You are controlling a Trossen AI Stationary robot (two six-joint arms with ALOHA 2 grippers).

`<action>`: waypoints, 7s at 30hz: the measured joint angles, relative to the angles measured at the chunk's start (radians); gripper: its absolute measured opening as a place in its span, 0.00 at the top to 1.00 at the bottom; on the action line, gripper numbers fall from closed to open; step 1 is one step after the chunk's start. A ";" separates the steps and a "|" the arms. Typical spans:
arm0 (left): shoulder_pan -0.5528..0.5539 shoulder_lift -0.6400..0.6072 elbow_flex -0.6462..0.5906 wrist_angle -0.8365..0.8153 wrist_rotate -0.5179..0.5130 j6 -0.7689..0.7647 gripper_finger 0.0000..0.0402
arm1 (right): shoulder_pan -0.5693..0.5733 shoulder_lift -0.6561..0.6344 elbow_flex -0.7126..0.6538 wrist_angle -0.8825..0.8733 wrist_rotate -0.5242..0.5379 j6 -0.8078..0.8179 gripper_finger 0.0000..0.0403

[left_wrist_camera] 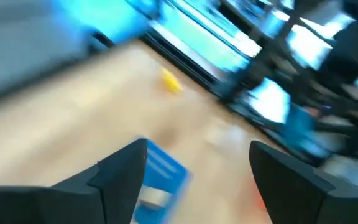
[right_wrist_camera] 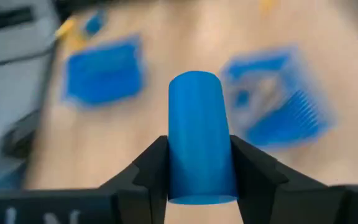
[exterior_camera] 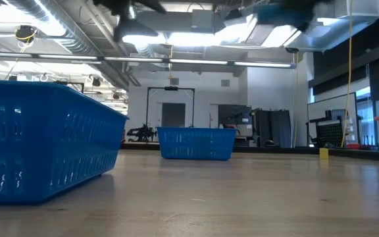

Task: Sort & place blocks by color
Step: Put the top blue block into the orange basket, then put the blue block into the orange basket, then put the top left yellow block into the bottom blue basket

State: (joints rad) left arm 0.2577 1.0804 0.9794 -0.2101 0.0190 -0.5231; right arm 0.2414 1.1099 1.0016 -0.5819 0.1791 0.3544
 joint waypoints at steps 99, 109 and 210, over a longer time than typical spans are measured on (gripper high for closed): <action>-1.193 0.537 -0.086 -0.556 0.087 0.027 0.88 | 0.094 0.131 0.000 -0.072 -0.066 0.298 0.36; -0.917 0.116 -0.086 -0.782 -0.173 -0.127 0.93 | 0.094 0.131 0.000 0.041 -0.094 0.320 0.36; -0.276 -0.101 0.063 -0.099 -0.208 0.167 0.70 | 0.394 0.345 -0.088 0.038 -0.500 0.921 0.39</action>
State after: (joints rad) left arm -0.0181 0.9798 1.0428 -0.3086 -0.1894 -0.3565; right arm 0.6349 1.4551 0.9134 -0.5443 -0.3212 1.2751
